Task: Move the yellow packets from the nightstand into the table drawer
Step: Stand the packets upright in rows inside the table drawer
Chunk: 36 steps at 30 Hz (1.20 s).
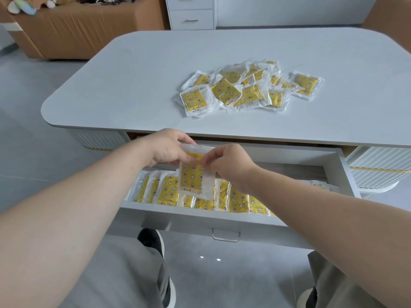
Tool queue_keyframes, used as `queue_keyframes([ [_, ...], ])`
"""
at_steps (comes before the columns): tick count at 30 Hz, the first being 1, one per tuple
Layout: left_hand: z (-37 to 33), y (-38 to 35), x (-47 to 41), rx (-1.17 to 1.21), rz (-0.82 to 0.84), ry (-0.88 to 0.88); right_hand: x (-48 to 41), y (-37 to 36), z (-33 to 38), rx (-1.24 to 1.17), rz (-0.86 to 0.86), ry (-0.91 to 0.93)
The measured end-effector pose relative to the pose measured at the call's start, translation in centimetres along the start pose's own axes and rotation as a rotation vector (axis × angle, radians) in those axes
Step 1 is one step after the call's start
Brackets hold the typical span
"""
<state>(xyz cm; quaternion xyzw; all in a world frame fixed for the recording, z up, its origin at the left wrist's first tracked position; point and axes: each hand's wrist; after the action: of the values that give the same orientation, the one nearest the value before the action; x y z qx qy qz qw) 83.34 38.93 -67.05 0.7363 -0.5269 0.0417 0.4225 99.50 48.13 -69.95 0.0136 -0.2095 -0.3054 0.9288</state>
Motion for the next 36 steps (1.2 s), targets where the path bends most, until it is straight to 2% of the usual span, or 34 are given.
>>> queue_keyframes([
  [4, 0.9, 0.9, 0.2, -0.313, 0.070, -0.024, 0.0, -0.4, -0.6, -0.084, 0.113, -0.087],
  [9, 3.2, 2.6, -0.5, -0.695, 0.057, 0.099, 0.1, 0.2, -0.8, 0.162, 0.111, -0.077],
  [13, 6.2, 3.2, -1.5, -0.665, 0.117, 0.219, 0.1, 0.7, -0.6, 0.218, 0.097, -0.058],
  [19, 8.0, 1.9, -2.4, -0.638, 0.023, 0.272, 0.0, 0.9, -0.5, 0.209, 0.085, -0.055],
  [23, 8.1, 0.6, -2.6, -0.796, -0.036, 0.317, -0.1, 0.9, -0.4, 0.216, 0.087, -0.052],
  [28, 8.1, -0.4, -2.7, -0.955, -0.031, 0.382, -0.2, 1.1, -0.5, 0.223, 0.087, -0.039],
  [36, 3.1, -0.5, -2.2, -1.135, 0.056, 0.393, -0.6, 1.8, 0.3, 0.300, 0.068, 0.076],
])
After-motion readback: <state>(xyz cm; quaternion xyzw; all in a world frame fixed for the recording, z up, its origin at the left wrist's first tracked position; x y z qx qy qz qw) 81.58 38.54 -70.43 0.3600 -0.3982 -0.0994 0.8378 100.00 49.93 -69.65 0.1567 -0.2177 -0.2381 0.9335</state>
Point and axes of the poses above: each hand's wrist, its own x-axis away from the middle knuckle, its own y-axis out of the back of the hand, z = x × y, and after that the axes turned 7 degrees about -x, right-handed
